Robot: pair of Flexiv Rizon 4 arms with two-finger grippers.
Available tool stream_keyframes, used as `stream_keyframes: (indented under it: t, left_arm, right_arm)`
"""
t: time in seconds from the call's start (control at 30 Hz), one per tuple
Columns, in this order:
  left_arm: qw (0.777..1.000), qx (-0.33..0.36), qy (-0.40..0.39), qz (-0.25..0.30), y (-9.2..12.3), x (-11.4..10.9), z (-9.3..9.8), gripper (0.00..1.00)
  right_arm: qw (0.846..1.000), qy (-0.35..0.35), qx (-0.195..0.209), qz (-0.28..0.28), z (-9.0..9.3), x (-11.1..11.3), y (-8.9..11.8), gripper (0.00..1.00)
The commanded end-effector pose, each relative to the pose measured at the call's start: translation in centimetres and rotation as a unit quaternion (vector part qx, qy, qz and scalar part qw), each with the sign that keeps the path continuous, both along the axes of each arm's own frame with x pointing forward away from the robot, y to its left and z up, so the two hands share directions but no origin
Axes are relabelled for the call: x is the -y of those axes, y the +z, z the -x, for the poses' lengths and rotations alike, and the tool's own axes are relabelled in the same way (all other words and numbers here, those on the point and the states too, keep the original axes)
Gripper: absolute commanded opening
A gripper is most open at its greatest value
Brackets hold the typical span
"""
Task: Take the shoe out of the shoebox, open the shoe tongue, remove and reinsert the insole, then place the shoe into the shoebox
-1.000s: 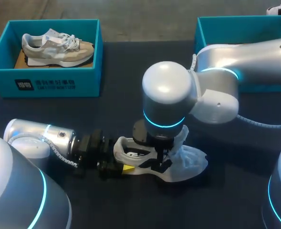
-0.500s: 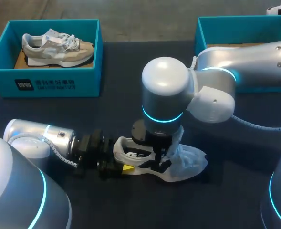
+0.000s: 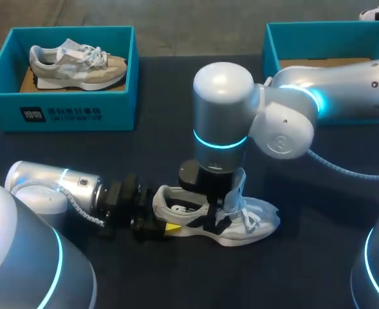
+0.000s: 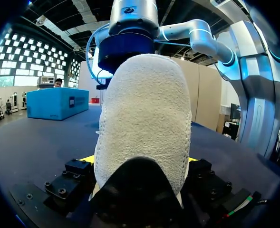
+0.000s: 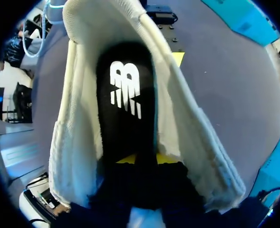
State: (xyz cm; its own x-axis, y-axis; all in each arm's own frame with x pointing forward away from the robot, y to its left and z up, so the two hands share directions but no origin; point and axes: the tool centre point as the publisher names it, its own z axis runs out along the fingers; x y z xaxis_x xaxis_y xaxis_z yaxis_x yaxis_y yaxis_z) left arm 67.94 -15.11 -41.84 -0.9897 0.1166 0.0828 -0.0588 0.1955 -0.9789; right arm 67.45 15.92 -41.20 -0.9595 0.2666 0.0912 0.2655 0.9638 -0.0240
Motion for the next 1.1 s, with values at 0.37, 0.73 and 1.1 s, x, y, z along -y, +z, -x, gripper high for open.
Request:
stream_keyframes:
  t: [0.37, 0.73, 1.1]
  left_arm:
    - [1.0, 0.0, 0.001, -0.001, 0.2, 0.0, 0.0, 0.0]
    - [1.0, 0.0, 0.001, -0.001, 0.2, 0.0, 0.0, 0.0]
    - [1.0, 0.0, 0.001, -0.001, 0.2, 0.0, 0.0, 0.0]
  right_arm:
    - [0.998, 0.005, 0.004, -0.062, 2.8, -0.9, -1.4, 0.0]
    - [0.992, 0.01, 0.075, -0.102, 2.1, -0.6, 2.7, 0.0]
    - [0.972, 0.042, 0.115, -0.202, 1.3, -0.7, 3.9, 0.0]
